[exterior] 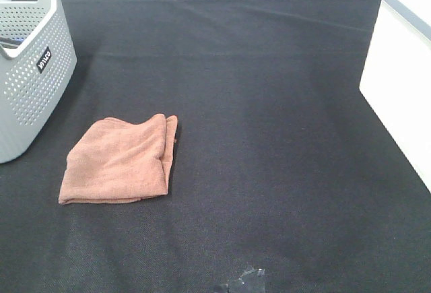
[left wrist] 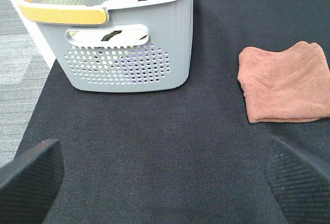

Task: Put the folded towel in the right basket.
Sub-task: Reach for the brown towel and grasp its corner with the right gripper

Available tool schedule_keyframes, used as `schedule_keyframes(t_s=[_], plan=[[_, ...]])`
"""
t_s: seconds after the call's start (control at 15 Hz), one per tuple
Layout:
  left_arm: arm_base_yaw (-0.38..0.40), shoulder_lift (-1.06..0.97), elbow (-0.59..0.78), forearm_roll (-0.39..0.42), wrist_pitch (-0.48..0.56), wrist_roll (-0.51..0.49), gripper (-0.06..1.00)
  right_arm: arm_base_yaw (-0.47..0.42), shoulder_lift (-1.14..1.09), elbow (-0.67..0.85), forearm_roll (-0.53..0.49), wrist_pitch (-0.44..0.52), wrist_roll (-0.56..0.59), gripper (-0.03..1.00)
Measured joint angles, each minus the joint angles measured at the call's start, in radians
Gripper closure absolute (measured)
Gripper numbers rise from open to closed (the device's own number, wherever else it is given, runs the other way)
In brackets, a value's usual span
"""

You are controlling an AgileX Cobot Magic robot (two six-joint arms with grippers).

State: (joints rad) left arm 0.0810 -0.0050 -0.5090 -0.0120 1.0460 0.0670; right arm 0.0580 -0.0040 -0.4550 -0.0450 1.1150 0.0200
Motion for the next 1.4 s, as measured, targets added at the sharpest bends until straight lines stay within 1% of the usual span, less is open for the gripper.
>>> schedule_keyframes(t_s=[1.0, 1.13, 1.2, 1.27, 1.4], plan=[[0.0, 0.0, 0.0, 0.0, 0.0, 0.0, -0.05, 0.0, 0.0, 0.0, 0.0, 0.0, 0.0, 0.08], [0.0, 0.0, 0.0, 0.0, 0.0, 0.0, -0.05, 0.0, 0.004, -0.002, -0.013, -0.006, -0.02, 0.08], [0.0, 0.0, 0.0, 0.0, 0.0, 0.0, -0.05, 0.0, 0.075, -0.053, -0.016, -0.018, -0.033, 0.08], [0.0, 0.0, 0.0, 0.0, 0.0, 0.0, -0.05, 0.0, 0.166, -0.11, 0.005, -0.022, -0.034, 0.08], [0.0, 0.0, 0.0, 0.0, 0.0, 0.0, -0.05, 0.0, 0.423, -0.263, 0.08, -0.001, -0.028, 0.08]])
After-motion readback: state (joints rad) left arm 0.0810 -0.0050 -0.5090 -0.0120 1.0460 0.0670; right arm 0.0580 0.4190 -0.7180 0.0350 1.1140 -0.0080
